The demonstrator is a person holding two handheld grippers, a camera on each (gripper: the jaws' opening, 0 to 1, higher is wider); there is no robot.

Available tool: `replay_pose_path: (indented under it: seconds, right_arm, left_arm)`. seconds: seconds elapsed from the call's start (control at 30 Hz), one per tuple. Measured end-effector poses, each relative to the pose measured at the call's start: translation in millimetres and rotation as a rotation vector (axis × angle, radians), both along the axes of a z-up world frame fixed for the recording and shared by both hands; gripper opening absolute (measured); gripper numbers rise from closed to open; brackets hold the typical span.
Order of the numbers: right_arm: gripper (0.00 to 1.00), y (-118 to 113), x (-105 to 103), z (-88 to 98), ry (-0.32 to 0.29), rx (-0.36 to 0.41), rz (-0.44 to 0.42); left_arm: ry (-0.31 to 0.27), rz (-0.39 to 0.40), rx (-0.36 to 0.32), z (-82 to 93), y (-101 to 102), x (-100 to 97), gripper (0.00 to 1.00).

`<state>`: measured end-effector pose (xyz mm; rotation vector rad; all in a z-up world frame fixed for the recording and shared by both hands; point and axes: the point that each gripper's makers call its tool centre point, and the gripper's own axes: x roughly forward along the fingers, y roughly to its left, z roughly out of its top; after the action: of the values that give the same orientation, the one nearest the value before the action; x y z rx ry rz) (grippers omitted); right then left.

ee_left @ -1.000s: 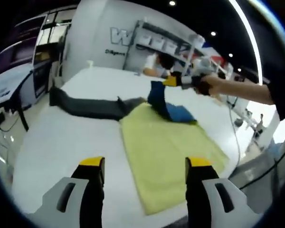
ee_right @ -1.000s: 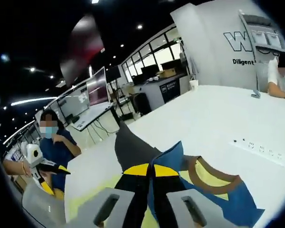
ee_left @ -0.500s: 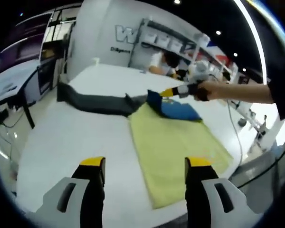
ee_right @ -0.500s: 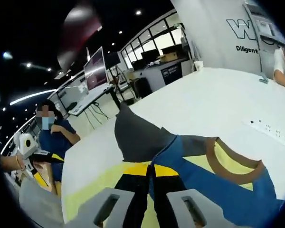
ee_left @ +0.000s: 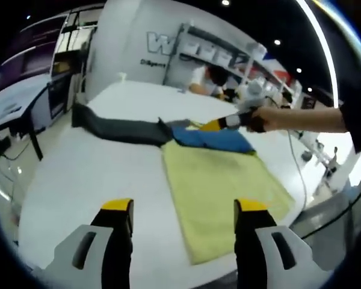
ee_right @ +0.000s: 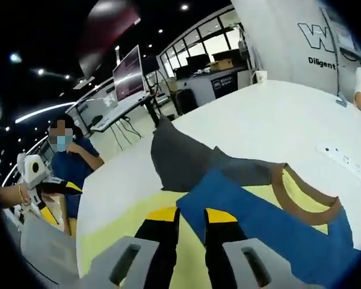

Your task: Fold the garment on the visible template until the final outline fits inside the template.

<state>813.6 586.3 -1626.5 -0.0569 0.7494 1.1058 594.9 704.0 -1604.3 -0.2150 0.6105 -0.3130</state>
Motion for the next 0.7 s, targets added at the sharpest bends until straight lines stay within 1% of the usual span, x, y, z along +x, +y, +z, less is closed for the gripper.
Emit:
replay_pose_path:
  seconds: [0.03, 0.13, 0.17, 0.23, 0.37, 0.4, 0.47, 0.5, 0.53, 0.57, 0.7]
  right_arm:
    - [0.10, -8, 4, 1.5, -0.004, -0.003, -0.020]
    - [0.09, -21, 8, 4.8, -0.014, -0.013, -0.038]
    - [0.09, -31, 11, 0.8, -0.012, -0.038, -0.054]
    - [0.09, -42, 14, -3.4, -0.013, -0.074, -0.066]
    - [0.09, -62, 19, -3.5, -0.009, -0.080, -0.109]
    - [0.09, -68, 24, -4.3, -0.012, -0.088, -0.121]
    - [0.10, -79, 23, -8.8, 0.005, -0.129, -0.144]
    - [0.10, -83, 23, -9.7, 0.003, -0.138, -0.144]
    - [0.10, -94, 28, -12.5, -0.001, -0.162, -0.156]
    - [0.11, -95, 27, -12.1, -0.001, -0.167, -0.159]
    - [0.11, -117, 25, -12.6, 0.014, -0.182, -0.198]
  left_arm:
    - [-0.001, 0.001, -0.002, 0.4, -1, -0.3, 0.62]
    - [-0.004, 0.004, -0.006, 0.9, -1, -0.1, 0.62]
    - [-0.005, 0.005, -0.007, 0.8, -1, 0.0, 0.62]
    - [-0.004, 0.003, -0.005, 0.4, -2, 0.0, 0.62]
    - [-0.006, -0.004, 0.005, 1.6, -3, -1.0, 0.63]
    - [-0.007, -0.002, 0.006, 1.3, -1, -1.3, 0.63]
    - [-0.008, 0.002, 0.004, 0.4, 1, -1.6, 0.62]
    - [-0.008, 0.005, 0.004, 0.4, 2, -1.7, 0.62]
    - [-0.007, 0.007, 0.007, -0.7, 4, -2.1, 0.62]
    - [-0.007, 0.008, 0.009, -0.6, 5, -2.4, 0.62]
    - [-0.023, 0.007, 0.025, 6.7, 4, -3.0, 0.61]
